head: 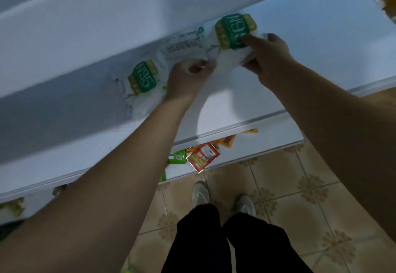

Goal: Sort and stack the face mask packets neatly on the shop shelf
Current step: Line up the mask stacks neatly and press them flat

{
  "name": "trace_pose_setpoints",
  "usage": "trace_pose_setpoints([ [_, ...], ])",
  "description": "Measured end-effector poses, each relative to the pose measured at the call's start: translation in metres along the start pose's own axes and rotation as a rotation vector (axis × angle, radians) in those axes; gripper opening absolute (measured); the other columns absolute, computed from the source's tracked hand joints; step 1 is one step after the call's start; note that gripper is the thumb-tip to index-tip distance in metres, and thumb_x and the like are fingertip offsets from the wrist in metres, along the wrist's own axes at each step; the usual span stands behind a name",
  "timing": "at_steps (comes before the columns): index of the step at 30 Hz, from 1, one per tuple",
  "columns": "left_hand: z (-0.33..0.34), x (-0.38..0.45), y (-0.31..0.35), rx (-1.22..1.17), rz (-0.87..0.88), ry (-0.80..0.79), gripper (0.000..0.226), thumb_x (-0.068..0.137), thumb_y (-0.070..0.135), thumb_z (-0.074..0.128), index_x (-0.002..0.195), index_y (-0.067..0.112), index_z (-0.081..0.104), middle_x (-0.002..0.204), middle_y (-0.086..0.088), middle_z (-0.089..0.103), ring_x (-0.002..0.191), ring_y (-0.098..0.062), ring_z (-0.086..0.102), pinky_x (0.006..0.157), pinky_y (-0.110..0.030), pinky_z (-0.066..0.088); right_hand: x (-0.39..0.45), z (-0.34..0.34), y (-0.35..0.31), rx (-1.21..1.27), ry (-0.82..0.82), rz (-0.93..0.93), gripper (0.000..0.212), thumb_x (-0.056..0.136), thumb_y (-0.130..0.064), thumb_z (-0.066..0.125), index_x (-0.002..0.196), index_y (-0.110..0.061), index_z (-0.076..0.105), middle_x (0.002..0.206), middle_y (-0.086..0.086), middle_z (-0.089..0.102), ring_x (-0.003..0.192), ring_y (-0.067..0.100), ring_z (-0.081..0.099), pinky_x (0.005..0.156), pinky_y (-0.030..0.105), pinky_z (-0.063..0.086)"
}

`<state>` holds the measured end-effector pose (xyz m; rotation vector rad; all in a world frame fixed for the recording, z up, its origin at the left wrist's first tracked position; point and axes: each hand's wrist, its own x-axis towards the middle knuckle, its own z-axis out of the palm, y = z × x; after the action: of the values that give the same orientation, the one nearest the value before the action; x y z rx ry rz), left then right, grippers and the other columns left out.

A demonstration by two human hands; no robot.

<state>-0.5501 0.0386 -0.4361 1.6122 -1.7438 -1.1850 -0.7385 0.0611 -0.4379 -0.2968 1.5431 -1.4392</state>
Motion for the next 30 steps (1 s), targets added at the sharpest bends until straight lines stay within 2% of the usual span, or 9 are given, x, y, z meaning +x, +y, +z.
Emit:
trace_pose_setpoints([
  [4,-0.061,-0.005,-0.038,0.610,0.225,0.424,0.062,0.078,0.054,0.071,0.125,0.015,0.063,0.125,-0.012,0.060,0.116,-0.031,0.056,0.095,-0.036,0.042,-0.005,-0.013,0.000,-0.155,-0.096,-0.077,0.035,0.084,-0.011,0.075,0.114,-0.014,0.056,0.115,0.012,0.067,0.096,0.025,0.071,0.076,0.039,0.062],
  [8,-0.079,-0.006,-0.059,0.677,-0.250,0.060,0.117,0.069,0.070,0.075,0.158,0.024,0.013,0.158,-0.016,0.020,0.140,-0.043,0.029,0.114,-0.053,0.032,-0.009,-0.018,0.011,-0.196,-0.166,-0.042,0.037,0.085,-0.018,0.075,0.118,-0.013,0.061,0.115,0.009,0.070,0.099,0.022,0.072,0.081,0.039,0.061],
  [13,-0.070,-0.018,-0.053,0.527,-0.234,0.158,0.078,0.084,0.059,0.064,0.151,0.030,0.036,0.138,-0.015,0.038,0.123,-0.042,0.047,0.103,-0.040,0.042,-0.026,-0.016,0.025,-0.190,-0.128,-0.045,0.031,0.085,-0.015,0.075,0.112,-0.006,0.062,0.109,0.013,0.071,0.095,0.025,0.073,0.078,0.041,0.061],
  [17,-0.023,-0.046,-0.021,0.291,-0.166,0.134,0.083,0.082,0.074,0.054,0.148,0.026,0.042,0.129,-0.015,0.048,0.118,-0.036,0.052,0.106,-0.034,0.042,-0.050,-0.013,0.039,-0.065,-0.116,-0.001,0.033,0.090,-0.014,0.069,0.119,-0.002,0.063,0.108,0.016,0.072,0.095,0.028,0.072,0.083,0.044,0.060],
  [20,0.015,-0.065,-0.004,0.344,0.081,0.011,0.093,0.080,0.081,0.038,0.153,0.024,0.035,0.137,-0.015,0.045,0.127,-0.034,0.041,0.108,-0.036,0.034,-0.066,-0.015,0.033,-0.026,-0.300,0.099,0.052,0.101,-0.052,0.040,0.131,-0.014,0.061,0.119,0.013,0.070,0.105,0.027,0.070,0.089,0.042,0.057],
  [22,0.027,-0.064,0.000,0.170,0.048,-0.081,0.076,0.093,0.068,0.040,0.153,0.022,0.032,0.143,-0.014,0.037,0.133,-0.031,0.038,0.114,-0.034,0.031,-0.071,-0.023,0.029,-0.014,-0.406,0.112,0.068,0.095,-0.069,0.025,0.134,-0.024,0.058,0.127,0.008,0.067,0.115,0.025,0.066,0.097,0.044,0.054],
  [25,0.023,-0.055,0.004,-0.017,0.041,-0.214,0.054,0.101,0.058,0.030,0.125,0.015,0.051,0.122,-0.013,0.053,0.095,0.000,0.056,0.082,-0.016,0.042,-0.068,-0.033,0.029,-0.029,-0.424,0.089,0.095,0.067,-0.085,0.057,0.143,-0.029,0.046,0.134,0.006,0.062,0.117,0.025,0.065,0.097,0.047,0.053],
  [27,0.016,-0.043,0.007,-0.021,0.101,-0.261,0.030,0.108,0.040,0.027,0.103,0.018,0.046,0.094,0.000,0.049,0.068,0.001,0.046,0.067,-0.018,0.038,-0.063,-0.036,0.028,0.017,-0.424,0.079,0.109,0.056,-0.087,0.063,0.145,-0.028,0.042,0.136,0.005,0.061,0.118,0.024,0.064,0.098,0.048,0.052],
  [30,0.004,-0.022,0.009,-0.100,0.067,-0.329,0.026,0.107,0.024,0.038,0.118,0.023,0.062,0.109,-0.002,0.062,0.083,-0.011,0.065,0.068,-0.027,0.053,-0.055,-0.032,0.030,-0.032,-0.304,-0.015,0.084,0.071,-0.057,0.076,0.139,-0.022,0.044,0.127,0.002,0.066,0.113,0.020,0.067,0.096,0.050,0.053],
])
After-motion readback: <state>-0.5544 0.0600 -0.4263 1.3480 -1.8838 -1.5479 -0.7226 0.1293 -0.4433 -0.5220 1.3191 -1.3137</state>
